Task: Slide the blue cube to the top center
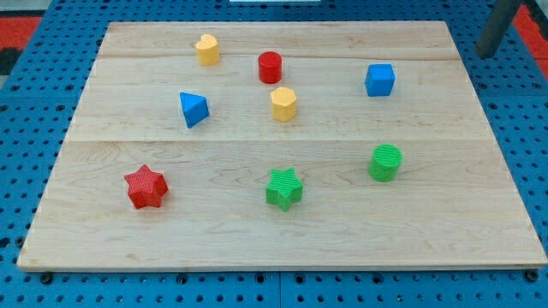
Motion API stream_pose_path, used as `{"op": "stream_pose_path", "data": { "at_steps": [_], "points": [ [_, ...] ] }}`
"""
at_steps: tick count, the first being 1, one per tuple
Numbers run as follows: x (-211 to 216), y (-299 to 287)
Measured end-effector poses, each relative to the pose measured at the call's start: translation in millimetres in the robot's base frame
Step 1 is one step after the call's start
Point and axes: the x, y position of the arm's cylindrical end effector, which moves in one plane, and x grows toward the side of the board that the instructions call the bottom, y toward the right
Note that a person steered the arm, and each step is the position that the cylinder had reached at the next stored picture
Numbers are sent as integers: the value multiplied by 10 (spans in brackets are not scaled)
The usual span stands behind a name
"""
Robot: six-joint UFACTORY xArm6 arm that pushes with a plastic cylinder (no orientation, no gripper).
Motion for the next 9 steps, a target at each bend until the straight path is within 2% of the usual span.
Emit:
{"op": "stream_pose_path", "data": {
  "at_steps": [1,2,3,5,6,7,8,9],
  "points": [
    [565,-241],
    [810,-1036],
    [912,-1645],
    [788,-2194],
    [975,-2201],
    [973,-2102],
    [794,-1459],
    [269,-1659]
  ]
}}
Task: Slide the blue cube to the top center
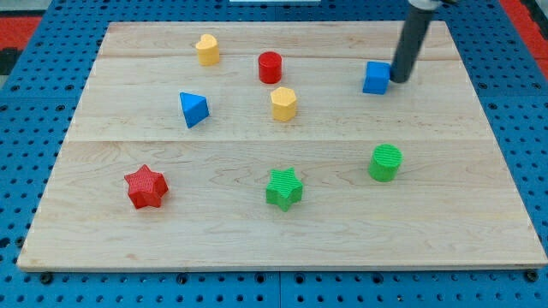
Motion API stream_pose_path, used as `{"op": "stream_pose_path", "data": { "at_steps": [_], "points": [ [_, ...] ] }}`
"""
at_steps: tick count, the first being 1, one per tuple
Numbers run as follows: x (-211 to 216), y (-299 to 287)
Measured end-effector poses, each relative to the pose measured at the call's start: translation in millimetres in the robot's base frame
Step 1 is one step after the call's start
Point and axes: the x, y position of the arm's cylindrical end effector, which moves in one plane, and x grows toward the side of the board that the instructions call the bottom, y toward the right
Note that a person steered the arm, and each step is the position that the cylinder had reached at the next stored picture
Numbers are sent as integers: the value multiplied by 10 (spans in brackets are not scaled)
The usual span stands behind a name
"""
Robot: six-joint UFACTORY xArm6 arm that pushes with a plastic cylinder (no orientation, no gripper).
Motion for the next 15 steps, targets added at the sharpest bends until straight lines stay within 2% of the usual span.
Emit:
{"op": "stream_pose_path", "data": {
  "at_steps": [1,2,3,4,5,7,8,9,10,11,12,15],
  "points": [
    [-215,-561],
    [-160,-78],
    [336,3],
    [484,-621],
    [78,-771],
    [32,137],
    [-160,486],
    [-491,402],
    [-551,242],
    [-196,756],
    [139,611],
    [-427,-1227]
  ]
}}
